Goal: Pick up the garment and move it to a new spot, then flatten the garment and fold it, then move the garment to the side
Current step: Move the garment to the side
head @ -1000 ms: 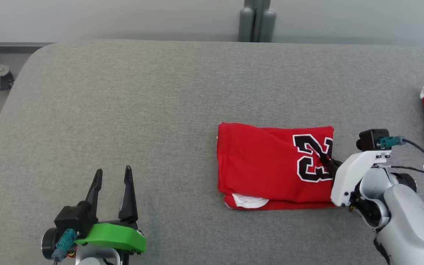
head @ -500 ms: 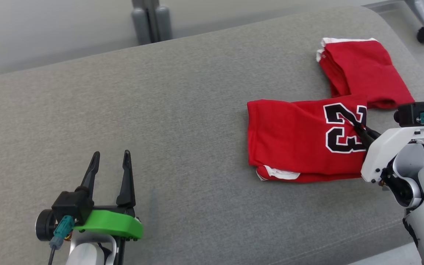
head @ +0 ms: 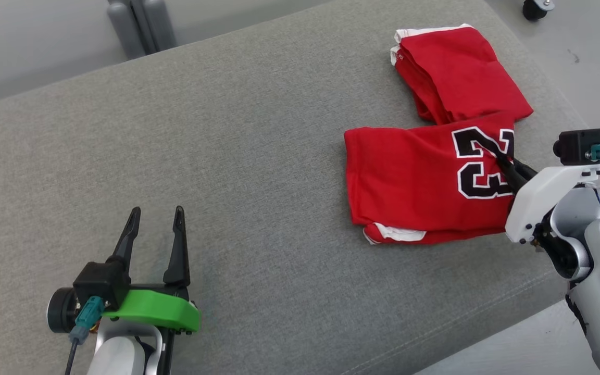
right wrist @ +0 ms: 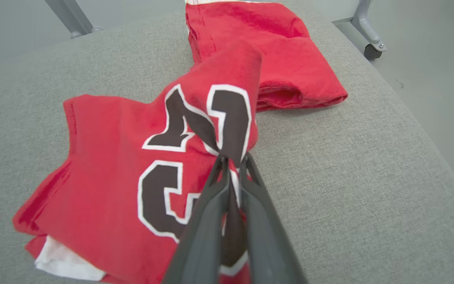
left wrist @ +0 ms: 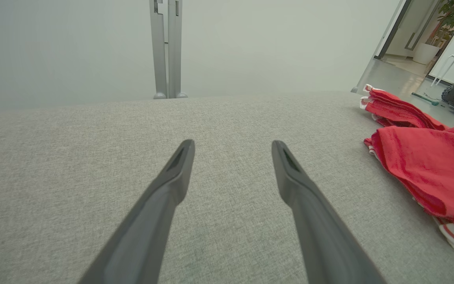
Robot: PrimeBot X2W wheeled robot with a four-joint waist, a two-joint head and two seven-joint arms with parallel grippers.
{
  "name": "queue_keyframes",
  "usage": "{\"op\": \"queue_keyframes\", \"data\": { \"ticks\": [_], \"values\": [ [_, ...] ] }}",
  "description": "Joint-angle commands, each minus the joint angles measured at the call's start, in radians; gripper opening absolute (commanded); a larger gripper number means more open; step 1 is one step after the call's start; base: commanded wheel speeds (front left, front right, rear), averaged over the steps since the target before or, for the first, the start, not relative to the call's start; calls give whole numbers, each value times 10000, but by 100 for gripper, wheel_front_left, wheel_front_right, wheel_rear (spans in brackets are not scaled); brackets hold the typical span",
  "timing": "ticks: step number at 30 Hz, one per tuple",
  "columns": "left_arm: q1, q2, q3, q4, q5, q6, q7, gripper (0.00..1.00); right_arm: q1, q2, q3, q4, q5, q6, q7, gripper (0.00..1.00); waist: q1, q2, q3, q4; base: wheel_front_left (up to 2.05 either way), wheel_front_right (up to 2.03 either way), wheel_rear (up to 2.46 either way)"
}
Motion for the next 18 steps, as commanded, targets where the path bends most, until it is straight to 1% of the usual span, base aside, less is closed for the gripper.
{"op": "queue_keyframes", "data": {
  "ticks": [1,9,18],
  "values": [
    [34,85,66,-5,-102,40,-43,100,-262,-76,59,-32,-114,0,-83,0,0,-1,-73,391,0,0,0],
    [119,-38,70,13,-238,84,-79,100,-1691,-443,253,203,-567,0,297,0,0,-1,-154,1292,0,0,0],
    [-75,-173,14,81,-321,100,-85,100,-3514,-343,-270,1408,-1174,0,583,0,0,-1,-53,2054,0,0,0]
  ]
}}
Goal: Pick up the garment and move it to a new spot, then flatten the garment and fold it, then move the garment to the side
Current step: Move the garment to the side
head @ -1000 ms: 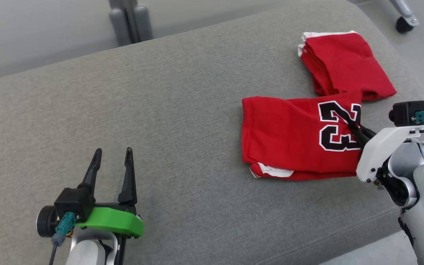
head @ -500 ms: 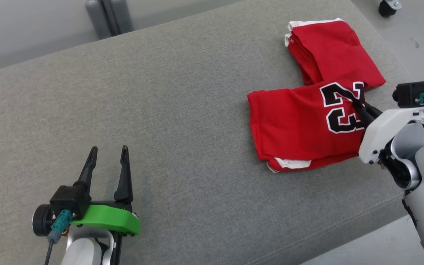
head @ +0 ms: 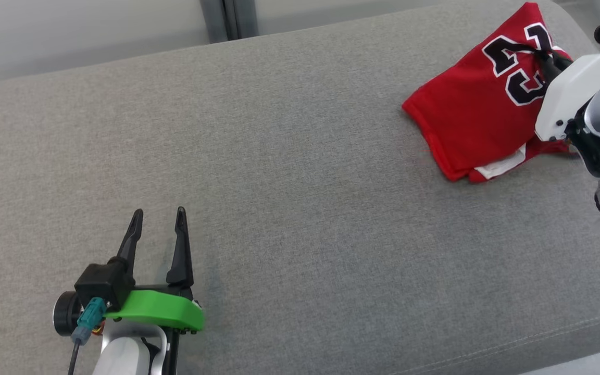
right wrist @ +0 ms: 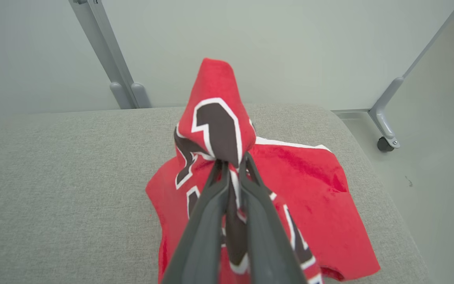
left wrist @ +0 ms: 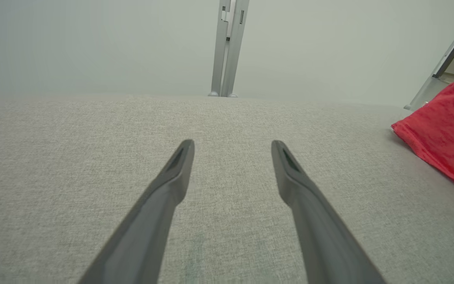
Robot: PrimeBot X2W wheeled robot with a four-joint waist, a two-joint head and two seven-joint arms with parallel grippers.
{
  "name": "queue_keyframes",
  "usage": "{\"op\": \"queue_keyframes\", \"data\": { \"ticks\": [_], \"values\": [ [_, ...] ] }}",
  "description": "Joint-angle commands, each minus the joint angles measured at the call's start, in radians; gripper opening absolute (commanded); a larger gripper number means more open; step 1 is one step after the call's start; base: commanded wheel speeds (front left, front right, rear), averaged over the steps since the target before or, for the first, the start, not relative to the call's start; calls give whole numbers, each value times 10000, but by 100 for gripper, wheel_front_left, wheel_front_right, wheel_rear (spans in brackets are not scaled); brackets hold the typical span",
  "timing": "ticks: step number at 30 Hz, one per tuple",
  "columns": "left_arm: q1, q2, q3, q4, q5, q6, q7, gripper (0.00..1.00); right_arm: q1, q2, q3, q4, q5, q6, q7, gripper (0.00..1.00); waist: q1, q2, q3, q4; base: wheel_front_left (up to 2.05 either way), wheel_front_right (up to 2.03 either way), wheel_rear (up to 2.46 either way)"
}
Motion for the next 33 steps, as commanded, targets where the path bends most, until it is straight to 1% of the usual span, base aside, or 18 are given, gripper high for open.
{"op": "queue_keyframes", "data": {
  "ticks": [1,4,10,15,22,25,29,33],
  "values": [
    [-111,-25,11,7,-37,-4,-42,100,-274,-63,-141,195,-223,0,62,0,0,-1,32,308,0,0,0],
    [-105,-68,33,-38,-50,-2,-37,100,-622,-117,-267,507,-526,0,280,0,0,-1,16,466,0,0,0],
    [19,-119,118,-140,-11,11,-39,100,-1100,-618,-497,759,-1003,-1,979,0,0,-1,7,646,0,0,0],
    [81,-136,184,-208,49,-49,-40,100,-1267,-1088,-567,508,-1041,0,1661,0,0,-1,39,686,0,0,0],
    [44,-147,244,-286,198,-86,-39,100,-1085,-1666,-794,83,-955,-1,2375,0,0,-1,152,668,0,0,0],
    [-88,-104,197,-313,288,-134,-39,100,-949,-1903,-1228,224,-1214,-1,2466,0,0,-1,319,743,0,0,0],
    [-319,-29,96,-317,357,-190,-39,100,-836,-1985,-2228,674,-1752,0,2207,0,0,-1,634,959,0,0,0],
    [-415,93,53,-375,449,-159,16,100,-662,-2146,-3144,1198,-2573,-1,1805,0,0,-1,947,1254,0,0,0]
  ]
}}
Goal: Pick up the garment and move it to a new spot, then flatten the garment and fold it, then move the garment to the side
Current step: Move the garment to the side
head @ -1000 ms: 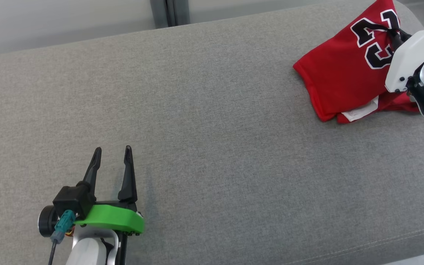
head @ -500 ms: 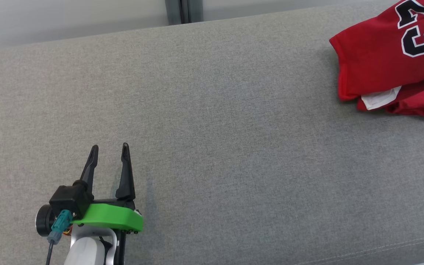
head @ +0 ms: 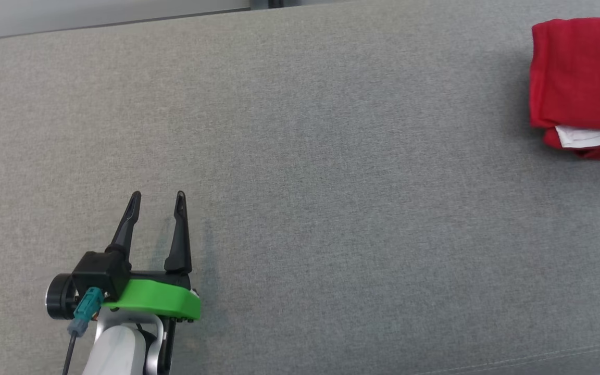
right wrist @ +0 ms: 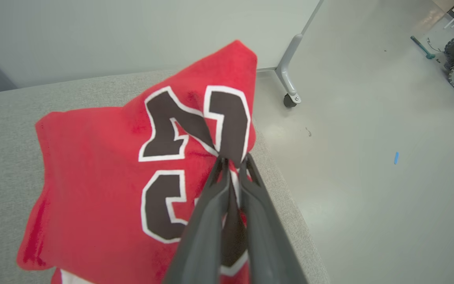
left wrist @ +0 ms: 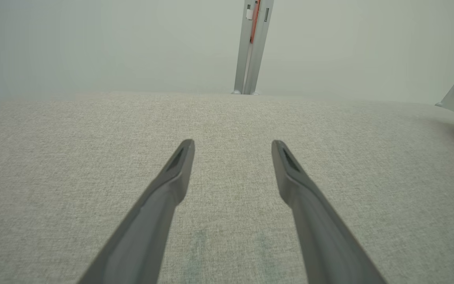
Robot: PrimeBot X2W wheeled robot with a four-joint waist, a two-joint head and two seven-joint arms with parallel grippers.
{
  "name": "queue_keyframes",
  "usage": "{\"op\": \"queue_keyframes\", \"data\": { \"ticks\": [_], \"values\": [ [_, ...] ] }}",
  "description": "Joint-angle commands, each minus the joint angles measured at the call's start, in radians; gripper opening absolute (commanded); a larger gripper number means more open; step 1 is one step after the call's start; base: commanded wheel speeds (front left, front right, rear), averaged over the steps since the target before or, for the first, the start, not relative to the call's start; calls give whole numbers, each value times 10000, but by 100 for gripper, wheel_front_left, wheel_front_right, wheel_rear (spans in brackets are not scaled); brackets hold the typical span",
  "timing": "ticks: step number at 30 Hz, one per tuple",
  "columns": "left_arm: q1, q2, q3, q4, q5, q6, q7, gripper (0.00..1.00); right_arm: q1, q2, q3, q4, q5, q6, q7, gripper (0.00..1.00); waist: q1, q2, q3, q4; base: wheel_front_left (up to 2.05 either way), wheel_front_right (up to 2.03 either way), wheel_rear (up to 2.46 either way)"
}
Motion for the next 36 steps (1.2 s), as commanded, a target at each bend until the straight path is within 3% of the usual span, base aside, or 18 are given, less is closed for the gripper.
{"op": "queue_keyframes", "data": {
  "ticks": [1,10,11,13,25,36],
  "values": [
    [-176,138,22,-55,51,14,31,100,149,-264,-349,116,-394,-3,-201,0,0,0,319,331,0,0,0],
    [-131,476,-5,-545,146,122,345,100,413,32,-2386,332,-2965,-3,-1126,0,0,0,858,800,0,0,0],
    [-116,483,-19,-587,148,134,370,100,388,81,-2561,298,-3196,-5,-1251,5,0,0,895,815,0,0,0],
    [-91,511,-40,-661,156,141,423,100,377,260,-2835,191,-3763,-6,-1724,100,0,0,966,839,0,0,0],
    [-21,583,-194,-757,102,239,568,100,-404,1035,-2670,1443,-4793,-6,-4262,100,0,0,831,615,0,0,0],
    [-294,471,-4,-412,-330,227,403,100,-1060,1838,-1091,2816,-3908,-6,-6236,100,0,0,-127,297,0,0,0]
  ]
}}
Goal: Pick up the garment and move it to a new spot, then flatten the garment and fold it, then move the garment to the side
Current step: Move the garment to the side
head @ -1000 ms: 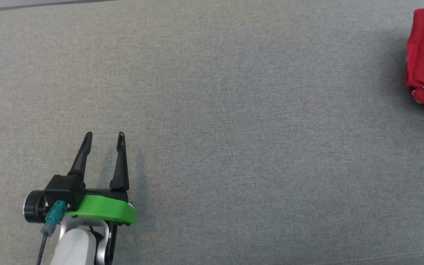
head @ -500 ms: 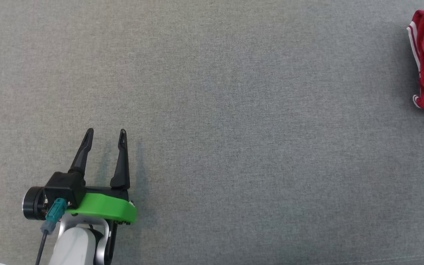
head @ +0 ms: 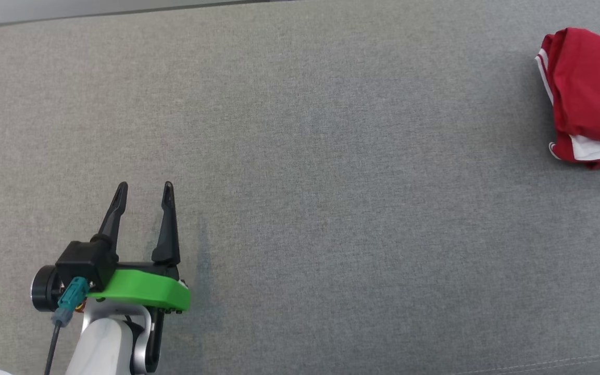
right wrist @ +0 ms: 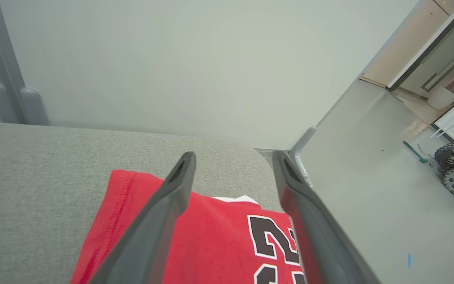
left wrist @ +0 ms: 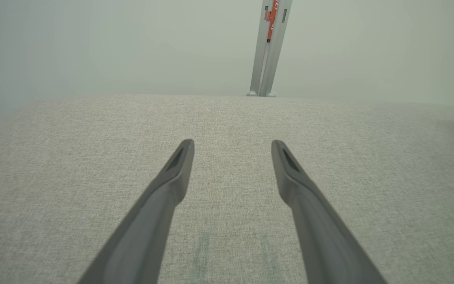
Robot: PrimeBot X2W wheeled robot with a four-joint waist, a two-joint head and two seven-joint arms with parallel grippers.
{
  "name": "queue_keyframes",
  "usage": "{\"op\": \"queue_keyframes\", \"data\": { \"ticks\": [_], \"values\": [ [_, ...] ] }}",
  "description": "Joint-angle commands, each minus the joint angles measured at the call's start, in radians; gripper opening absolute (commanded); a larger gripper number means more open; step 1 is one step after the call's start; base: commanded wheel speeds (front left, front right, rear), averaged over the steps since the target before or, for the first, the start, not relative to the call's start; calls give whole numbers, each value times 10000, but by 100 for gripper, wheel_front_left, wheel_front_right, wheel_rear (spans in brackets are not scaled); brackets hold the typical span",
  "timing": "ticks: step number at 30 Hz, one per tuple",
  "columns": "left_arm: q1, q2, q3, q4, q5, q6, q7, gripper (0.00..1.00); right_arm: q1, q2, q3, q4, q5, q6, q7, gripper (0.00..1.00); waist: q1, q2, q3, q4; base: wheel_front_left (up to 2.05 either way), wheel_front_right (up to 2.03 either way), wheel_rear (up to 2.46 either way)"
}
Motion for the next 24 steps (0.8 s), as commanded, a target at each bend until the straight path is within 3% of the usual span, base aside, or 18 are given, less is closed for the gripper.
{"op": "queue_keyframes", "data": {
  "ticks": [1,11,17,24],
  "values": [
    [-191,-25,74,102,-106,-24,-89,100,-93,210,250,147,237,-10,-271,100,0,-1,-416,-141,0,0,0],
    [-102,-416,471,1188,-712,160,-453,100,814,1655,2182,407,1548,-10,-1726,100,0,-1,-1708,-171,0,0,0],
    [342,-552,601,1795,-692,244,-505,100,2355,2342,2406,-681,2287,-10,-1987,100,0,-1,-2283,-32,0,0,0],
    [899,-653,778,1787,-476,374,-505,100,4550,2949,2457,-2937,3224,-10,-2019,100,0,-1,-2588,282,0,0,0]
  ]
}}
